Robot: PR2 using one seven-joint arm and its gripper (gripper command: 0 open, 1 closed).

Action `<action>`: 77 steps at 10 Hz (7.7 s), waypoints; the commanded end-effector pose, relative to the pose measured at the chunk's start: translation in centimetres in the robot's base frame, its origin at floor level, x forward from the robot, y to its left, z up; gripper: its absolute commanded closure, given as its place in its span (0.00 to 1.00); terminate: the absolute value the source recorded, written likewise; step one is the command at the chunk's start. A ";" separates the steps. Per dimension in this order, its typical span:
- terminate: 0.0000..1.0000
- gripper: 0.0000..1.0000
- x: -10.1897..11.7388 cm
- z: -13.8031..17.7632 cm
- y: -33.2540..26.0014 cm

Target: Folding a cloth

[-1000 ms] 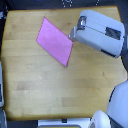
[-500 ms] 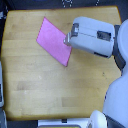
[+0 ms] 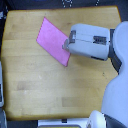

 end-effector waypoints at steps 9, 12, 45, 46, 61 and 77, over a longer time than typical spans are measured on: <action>0.00 1.00 -0.9 -5.1 1.1; 0.00 1.00 -1.2 -4.6 0.8; 0.00 1.00 6.0 5.6 4.4; 0.00 1.00 6.9 5.9 6.2; 0.00 1.00 8.4 4.6 26.9; 0.00 1.00 10.6 1.1 30.8</action>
